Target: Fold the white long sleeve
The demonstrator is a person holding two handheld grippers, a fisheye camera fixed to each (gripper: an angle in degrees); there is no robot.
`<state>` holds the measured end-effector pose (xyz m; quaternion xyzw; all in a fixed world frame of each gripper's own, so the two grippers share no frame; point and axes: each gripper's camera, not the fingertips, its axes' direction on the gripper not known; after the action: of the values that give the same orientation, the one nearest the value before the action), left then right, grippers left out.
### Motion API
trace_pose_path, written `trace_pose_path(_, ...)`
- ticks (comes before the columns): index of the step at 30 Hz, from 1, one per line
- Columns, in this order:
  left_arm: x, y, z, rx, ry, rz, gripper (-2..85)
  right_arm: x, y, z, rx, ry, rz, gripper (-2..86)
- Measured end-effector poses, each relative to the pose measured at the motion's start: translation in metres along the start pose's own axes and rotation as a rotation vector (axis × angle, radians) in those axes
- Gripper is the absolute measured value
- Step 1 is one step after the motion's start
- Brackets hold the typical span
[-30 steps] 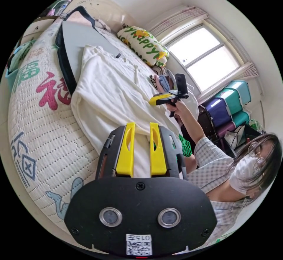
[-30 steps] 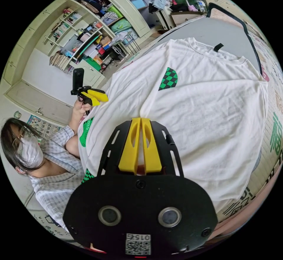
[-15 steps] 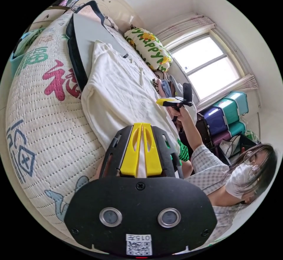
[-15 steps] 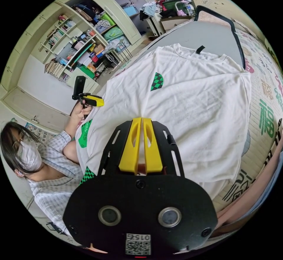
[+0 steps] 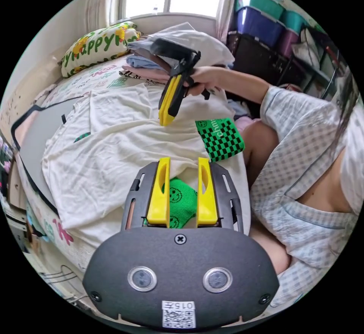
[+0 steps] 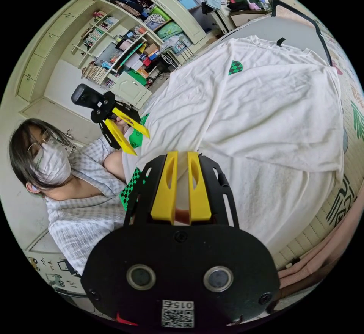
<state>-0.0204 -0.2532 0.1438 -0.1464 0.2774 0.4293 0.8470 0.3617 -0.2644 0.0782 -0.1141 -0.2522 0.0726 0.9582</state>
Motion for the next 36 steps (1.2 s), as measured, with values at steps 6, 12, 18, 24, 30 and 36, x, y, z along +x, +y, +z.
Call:
trace_pose_path(6, 0.002, 0.008, -0.015, -0.008, 0.005, -0.038, 1.2, 0.010, 0.016, -0.016, 0.052, 0.022, 0.041, -0.3)
trace_pose_path(12, -0.001, 0.014, -0.026, 0.002, 0.014, -0.075, -0.2, 0.016, 0.032, -0.036, 0.130, -0.062, 0.037, 0.8)
trace_pose_path(18, -0.011, 0.021, -0.031, 0.033, 0.068, -0.110, 0.7, -0.004, 0.029, -0.014, -0.010, -0.044, -0.034, 3.4)
trace_pose_path(24, -0.010, 0.029, -0.037, 0.039, 0.055, -0.114, 1.2, 0.000, 0.038, -0.032, 0.047, -0.012, -0.013, -0.1)
trace_pose_path(30, -0.005, 0.036, -0.054, 0.090, 0.119, -0.097, 6.0, 0.006, 0.053, -0.043, 0.092, -0.086, 0.013, 3.8)
trace_pose_path(36, 0.012, 0.030, -0.036, 0.014, 0.049, -0.049, 7.1, -0.010, 0.041, -0.023, -0.009, -0.066, -0.037, 1.3)
